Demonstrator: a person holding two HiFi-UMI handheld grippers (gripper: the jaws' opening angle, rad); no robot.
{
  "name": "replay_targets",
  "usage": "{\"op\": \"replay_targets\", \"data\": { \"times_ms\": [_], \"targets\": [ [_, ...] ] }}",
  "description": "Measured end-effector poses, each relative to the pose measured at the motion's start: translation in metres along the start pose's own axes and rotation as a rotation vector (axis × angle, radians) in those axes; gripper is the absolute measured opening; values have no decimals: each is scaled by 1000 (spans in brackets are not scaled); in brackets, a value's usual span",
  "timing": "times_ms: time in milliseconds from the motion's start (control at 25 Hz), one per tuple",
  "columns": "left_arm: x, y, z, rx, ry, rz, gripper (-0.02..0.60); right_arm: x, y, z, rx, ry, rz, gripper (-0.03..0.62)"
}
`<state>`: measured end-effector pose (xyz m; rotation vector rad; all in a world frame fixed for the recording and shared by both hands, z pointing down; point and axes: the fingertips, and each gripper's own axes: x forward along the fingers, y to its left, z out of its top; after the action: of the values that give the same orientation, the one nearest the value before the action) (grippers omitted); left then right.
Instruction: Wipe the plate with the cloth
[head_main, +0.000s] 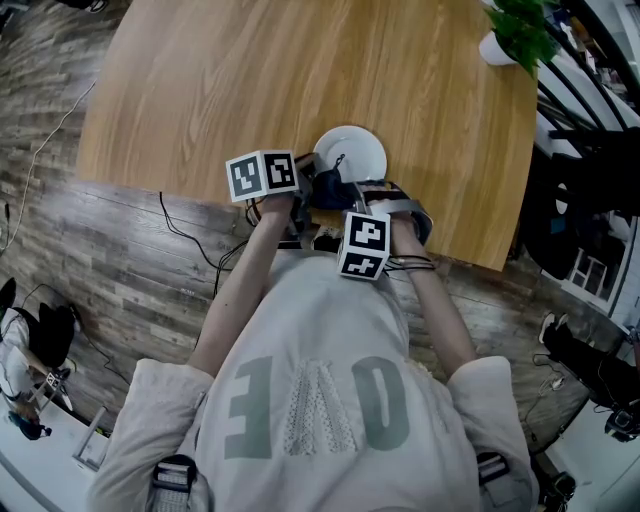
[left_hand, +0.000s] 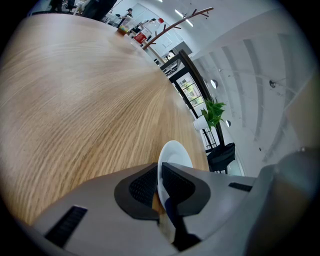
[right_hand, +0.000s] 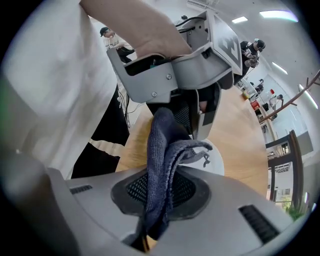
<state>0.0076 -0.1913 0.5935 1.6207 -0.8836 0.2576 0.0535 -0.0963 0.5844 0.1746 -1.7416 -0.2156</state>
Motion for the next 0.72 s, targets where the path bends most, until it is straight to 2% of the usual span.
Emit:
{"op": "replay_targets", "data": {
  "times_ms": [160, 200, 280, 320, 440, 520, 720],
  "targets": [
    [0, -4, 1, -2, -22, -12, 34, -6, -11, -4, 34, -14, 10, 57],
    [-1, -8, 2, -4, -41, -30, 57, -8, -19, -6, 56, -19, -3, 57],
    [-7, -15, 8, 3, -91, -57, 171, -15, -39, -12, 98, -23, -42, 57],
    [-12, -17, 12, 13, -121, -59, 191, -18, -51, -14, 116, -22, -68, 57],
    [-37, -10, 27, 43, -228, -25, 213, -20, -88, -16, 142, 0, -154, 57],
    [-52, -4, 36, 45, -271, -16, 212, -11, -110, -11, 152, 6, -191, 57],
    [-75, 5, 49, 7, -308, -48, 210, 20, -127, -4, 140, 49, -188, 57]
  ]
}}
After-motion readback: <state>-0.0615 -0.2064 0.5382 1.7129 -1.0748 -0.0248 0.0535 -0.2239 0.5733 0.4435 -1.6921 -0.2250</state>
